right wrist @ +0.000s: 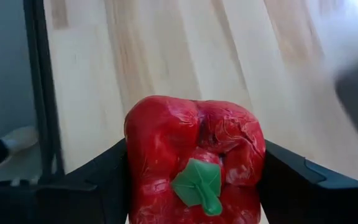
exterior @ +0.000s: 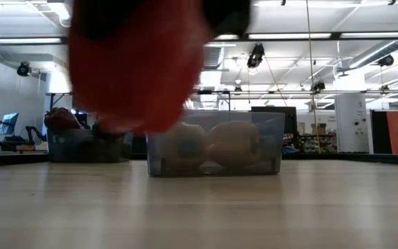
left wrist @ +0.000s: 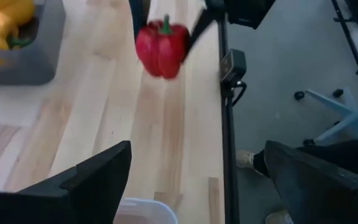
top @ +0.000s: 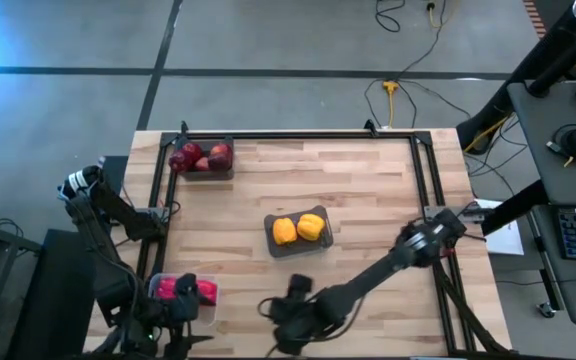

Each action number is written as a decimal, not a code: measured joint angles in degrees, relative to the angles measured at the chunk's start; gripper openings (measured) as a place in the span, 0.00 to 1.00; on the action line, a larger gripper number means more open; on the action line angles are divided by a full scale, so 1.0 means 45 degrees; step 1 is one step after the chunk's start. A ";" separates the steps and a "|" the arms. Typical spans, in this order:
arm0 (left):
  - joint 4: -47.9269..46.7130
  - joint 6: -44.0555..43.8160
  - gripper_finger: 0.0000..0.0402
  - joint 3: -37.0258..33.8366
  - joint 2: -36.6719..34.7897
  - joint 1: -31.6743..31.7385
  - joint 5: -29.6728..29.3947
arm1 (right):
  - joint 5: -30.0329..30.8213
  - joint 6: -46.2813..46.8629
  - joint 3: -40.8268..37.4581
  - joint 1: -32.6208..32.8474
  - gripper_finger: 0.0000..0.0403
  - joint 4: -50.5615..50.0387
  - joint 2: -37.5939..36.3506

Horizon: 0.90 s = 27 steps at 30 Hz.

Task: Sort produce into baskets
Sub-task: Put the red bell pepper into the transparent bin

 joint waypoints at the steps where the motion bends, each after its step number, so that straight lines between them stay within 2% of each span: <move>1: 0.0031 -0.0216 0.87 -0.0098 -0.0001 0.0000 0.0004 | 0.0142 -0.0439 0.0636 -0.0075 0.65 -0.0018 0.0475; 5: 0.0055 -0.0576 0.87 -0.0340 0.0088 0.0000 0.0016 | 0.0367 -0.2043 0.2356 -0.0373 0.65 0.0173 0.1888; 10: 0.0167 -0.0958 0.87 -0.0694 0.0358 0.0061 0.0108 | -0.0026 -0.2115 0.1816 -0.0694 0.70 0.1178 0.1946; 15: 0.0240 -0.1015 0.90 -0.1027 0.0612 0.0698 0.0256 | -0.0043 -0.2136 0.1638 -0.0848 0.81 0.0955 0.1946; 20: 0.0341 0.0188 0.95 -0.1039 0.0737 0.1619 0.0483 | -0.0043 -0.2085 0.1633 -0.0853 0.92 0.0938 0.1921; 27: 0.0706 0.2268 0.98 -0.1039 0.1152 0.2546 0.0990 | -0.0077 -0.0943 0.1852 -0.0768 0.95 -0.0128 0.1472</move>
